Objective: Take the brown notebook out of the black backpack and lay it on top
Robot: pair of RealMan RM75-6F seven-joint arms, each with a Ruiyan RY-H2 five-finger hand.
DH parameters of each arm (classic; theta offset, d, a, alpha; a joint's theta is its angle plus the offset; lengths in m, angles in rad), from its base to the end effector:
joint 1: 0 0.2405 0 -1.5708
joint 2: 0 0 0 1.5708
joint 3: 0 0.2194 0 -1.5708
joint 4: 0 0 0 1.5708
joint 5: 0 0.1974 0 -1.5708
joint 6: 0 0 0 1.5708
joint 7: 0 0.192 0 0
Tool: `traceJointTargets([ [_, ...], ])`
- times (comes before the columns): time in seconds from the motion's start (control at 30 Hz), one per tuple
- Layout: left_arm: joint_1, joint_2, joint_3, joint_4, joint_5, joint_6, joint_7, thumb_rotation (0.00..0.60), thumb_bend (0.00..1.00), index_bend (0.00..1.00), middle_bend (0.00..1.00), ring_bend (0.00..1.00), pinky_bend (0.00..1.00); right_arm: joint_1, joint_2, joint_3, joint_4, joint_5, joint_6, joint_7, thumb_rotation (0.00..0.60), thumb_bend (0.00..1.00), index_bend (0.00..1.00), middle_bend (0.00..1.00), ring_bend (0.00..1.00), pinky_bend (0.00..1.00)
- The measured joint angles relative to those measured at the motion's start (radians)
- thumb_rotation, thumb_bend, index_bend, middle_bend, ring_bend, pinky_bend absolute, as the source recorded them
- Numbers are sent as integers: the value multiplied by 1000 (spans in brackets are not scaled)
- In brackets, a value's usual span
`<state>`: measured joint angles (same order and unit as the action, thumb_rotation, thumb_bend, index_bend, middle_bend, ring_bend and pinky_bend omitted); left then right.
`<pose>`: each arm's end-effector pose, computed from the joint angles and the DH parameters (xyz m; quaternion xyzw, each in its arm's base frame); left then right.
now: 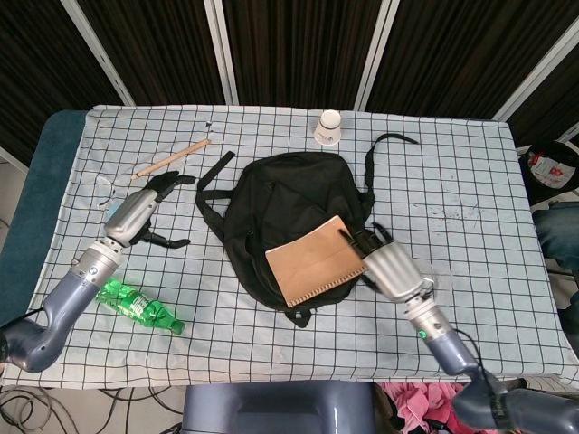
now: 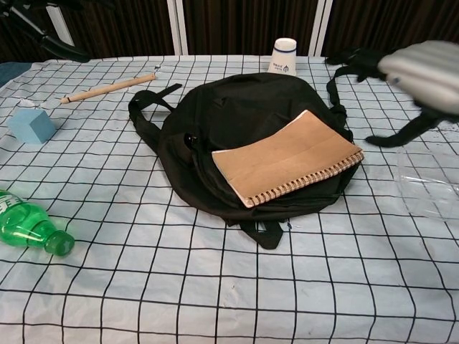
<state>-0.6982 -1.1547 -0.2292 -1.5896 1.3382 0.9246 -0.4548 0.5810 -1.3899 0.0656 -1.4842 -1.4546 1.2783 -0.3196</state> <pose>-0.1192 0.3827 0.0927 -0.6382 -0.4968 -0.4984 0.3123 -0.1426 -0.3312 0.0541 0.7378 -0.2216 0.4093 0.4890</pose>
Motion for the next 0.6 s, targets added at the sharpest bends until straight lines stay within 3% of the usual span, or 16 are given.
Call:
traceJointTargets([
  [0.17,64,28,34,-47,15,107,161,600,71,144,158,0,0,-95,168,45,57,136,30,84,600,195,0,36,219,139],
  [0.27,116,41,58,-74,17,189,278,600,71,144,148,0,0,-155,217,61,108,174,58,143,600,200,0,57,218,133],
  [0.43,223,53,103,-99,16,336,431,600,70,144,139,0,0,-225,262,53,124,178,100,209,600,202,0,57,217,131],
  [0.6,345,48,161,-86,37,475,460,600,70,144,132,0,0,-296,274,15,106,112,182,272,600,201,0,57,215,131],
])
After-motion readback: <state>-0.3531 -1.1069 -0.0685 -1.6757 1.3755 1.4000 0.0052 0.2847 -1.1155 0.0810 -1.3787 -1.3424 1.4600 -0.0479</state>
